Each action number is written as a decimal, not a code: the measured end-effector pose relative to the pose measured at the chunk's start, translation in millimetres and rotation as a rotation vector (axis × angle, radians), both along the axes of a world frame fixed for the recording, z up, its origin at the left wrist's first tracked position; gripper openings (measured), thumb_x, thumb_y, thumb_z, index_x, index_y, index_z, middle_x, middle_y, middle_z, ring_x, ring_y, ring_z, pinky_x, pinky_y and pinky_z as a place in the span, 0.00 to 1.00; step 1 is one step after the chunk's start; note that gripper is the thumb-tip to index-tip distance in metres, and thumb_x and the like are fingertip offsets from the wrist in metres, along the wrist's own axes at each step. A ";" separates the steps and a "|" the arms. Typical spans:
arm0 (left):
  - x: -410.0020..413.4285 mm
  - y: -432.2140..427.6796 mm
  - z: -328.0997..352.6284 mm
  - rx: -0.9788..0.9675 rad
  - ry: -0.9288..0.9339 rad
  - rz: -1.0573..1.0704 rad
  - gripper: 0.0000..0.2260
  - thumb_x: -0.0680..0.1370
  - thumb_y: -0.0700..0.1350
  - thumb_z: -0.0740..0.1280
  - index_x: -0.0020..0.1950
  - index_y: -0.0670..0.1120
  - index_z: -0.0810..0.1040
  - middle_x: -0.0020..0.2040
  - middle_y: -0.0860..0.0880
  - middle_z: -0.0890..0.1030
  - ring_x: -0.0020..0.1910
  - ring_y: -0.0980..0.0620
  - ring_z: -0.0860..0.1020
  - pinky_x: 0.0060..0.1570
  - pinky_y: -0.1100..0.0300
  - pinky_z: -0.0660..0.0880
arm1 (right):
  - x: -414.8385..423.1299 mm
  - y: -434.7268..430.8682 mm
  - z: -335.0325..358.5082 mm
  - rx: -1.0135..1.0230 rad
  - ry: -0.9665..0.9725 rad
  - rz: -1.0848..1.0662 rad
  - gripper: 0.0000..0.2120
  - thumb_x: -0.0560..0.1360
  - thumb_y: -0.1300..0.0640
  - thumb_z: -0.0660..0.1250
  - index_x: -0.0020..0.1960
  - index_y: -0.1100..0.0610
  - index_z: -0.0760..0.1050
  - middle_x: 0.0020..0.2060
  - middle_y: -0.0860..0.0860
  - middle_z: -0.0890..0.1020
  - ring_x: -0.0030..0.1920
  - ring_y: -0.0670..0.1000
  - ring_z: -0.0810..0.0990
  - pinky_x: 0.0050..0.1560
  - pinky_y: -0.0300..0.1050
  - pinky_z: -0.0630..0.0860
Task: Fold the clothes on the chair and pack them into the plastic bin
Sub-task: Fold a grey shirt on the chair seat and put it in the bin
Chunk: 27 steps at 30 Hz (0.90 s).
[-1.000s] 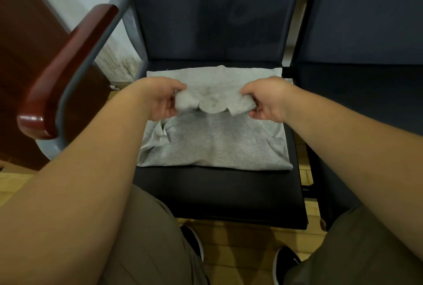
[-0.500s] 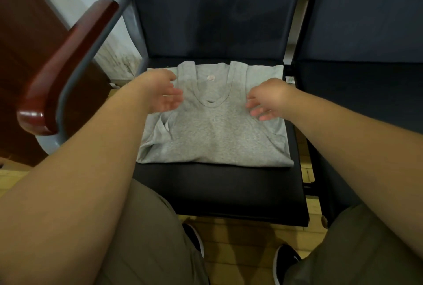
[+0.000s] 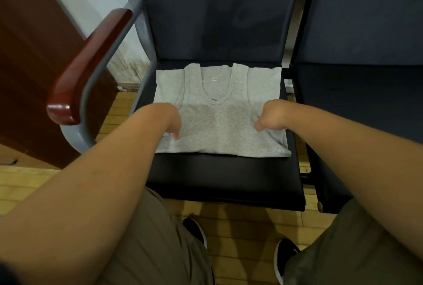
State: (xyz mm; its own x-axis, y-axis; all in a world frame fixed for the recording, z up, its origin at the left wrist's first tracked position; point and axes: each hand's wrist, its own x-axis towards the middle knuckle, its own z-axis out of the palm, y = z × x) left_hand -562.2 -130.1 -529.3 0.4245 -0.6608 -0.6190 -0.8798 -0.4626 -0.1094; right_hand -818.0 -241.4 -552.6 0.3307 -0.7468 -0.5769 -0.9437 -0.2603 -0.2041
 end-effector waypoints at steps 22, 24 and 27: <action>72.2 44.1 -1.0 0.027 0.412 0.489 0.21 0.78 0.46 0.78 0.67 0.42 0.76 0.58 0.43 0.83 0.55 0.46 0.82 0.55 0.49 0.79 | 11.4 37.4 3.3 -0.219 -0.089 0.146 0.13 0.80 0.54 0.69 0.62 0.56 0.74 0.54 0.53 0.77 0.54 0.55 0.78 0.45 0.46 0.76; 70.2 45.8 -0.1 0.028 0.401 0.471 0.22 0.78 0.44 0.77 0.69 0.41 0.75 0.58 0.43 0.83 0.57 0.46 0.82 0.58 0.49 0.78 | 21.4 49.5 -3.0 -0.101 -0.084 0.211 0.13 0.81 0.49 0.70 0.57 0.55 0.72 0.49 0.51 0.77 0.51 0.53 0.77 0.39 0.43 0.70; 72.5 47.9 -0.6 0.014 0.398 0.465 0.24 0.79 0.41 0.75 0.73 0.40 0.73 0.58 0.42 0.82 0.57 0.45 0.82 0.60 0.48 0.79 | 29.9 55.1 -12.3 -0.053 0.044 0.312 0.15 0.83 0.44 0.67 0.48 0.55 0.69 0.43 0.49 0.74 0.45 0.51 0.76 0.41 0.44 0.69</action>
State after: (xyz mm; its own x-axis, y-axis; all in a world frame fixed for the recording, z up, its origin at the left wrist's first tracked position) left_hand -489.6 -82.2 -529.9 0.4009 -0.4525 -0.7966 -0.5610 -0.8087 0.1769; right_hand -788.1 -186.3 -564.9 0.5243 -0.6426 -0.5586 -0.8243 -0.5477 -0.1436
